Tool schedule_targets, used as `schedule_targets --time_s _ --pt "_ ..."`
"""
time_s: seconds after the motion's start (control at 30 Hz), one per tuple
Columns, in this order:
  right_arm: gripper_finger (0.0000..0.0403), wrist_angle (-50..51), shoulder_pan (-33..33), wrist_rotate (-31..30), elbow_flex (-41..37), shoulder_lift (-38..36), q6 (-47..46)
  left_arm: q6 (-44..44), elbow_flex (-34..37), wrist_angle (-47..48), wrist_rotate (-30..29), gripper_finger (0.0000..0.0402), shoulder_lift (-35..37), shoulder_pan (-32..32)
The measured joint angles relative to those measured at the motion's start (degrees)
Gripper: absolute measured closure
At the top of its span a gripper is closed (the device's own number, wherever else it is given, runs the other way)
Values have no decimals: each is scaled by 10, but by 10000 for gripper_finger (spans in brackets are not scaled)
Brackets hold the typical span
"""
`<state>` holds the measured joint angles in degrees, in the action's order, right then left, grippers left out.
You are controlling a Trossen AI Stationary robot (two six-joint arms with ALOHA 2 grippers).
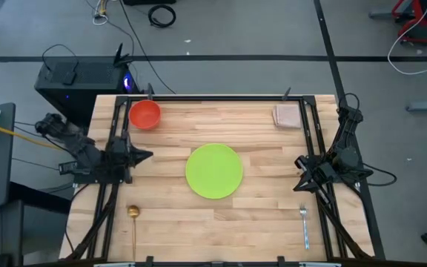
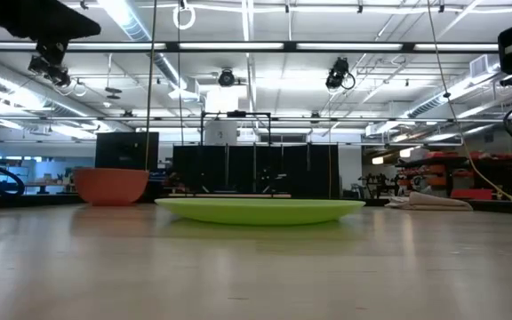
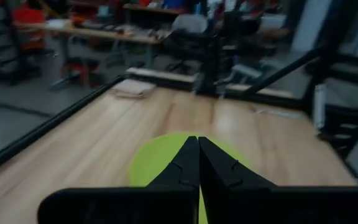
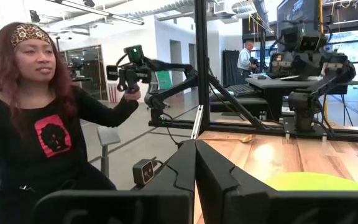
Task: Pick and place plate/cup/fork/spoon on tray
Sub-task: Put the orange bowl on the green plate
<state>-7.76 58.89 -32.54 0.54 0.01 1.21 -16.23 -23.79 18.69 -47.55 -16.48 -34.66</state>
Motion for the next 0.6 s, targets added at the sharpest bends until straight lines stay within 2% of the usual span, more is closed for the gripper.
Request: schedule_targets --time_s 0.17,0.37,0.5,0.6 --pt "389 0 0 0 0 0 0 -110 -93 120 -9 397 -78 30" --pt "389 0 0 0 0 0 0 -179 -192 240 -2 397 -150 66" --pt "389 0 0 0 0 0 0 -245 -245 348 -2 397 -190 102" --pt "389 0 0 0 0 0 0 -295 -270 419 24 397 -216 139"
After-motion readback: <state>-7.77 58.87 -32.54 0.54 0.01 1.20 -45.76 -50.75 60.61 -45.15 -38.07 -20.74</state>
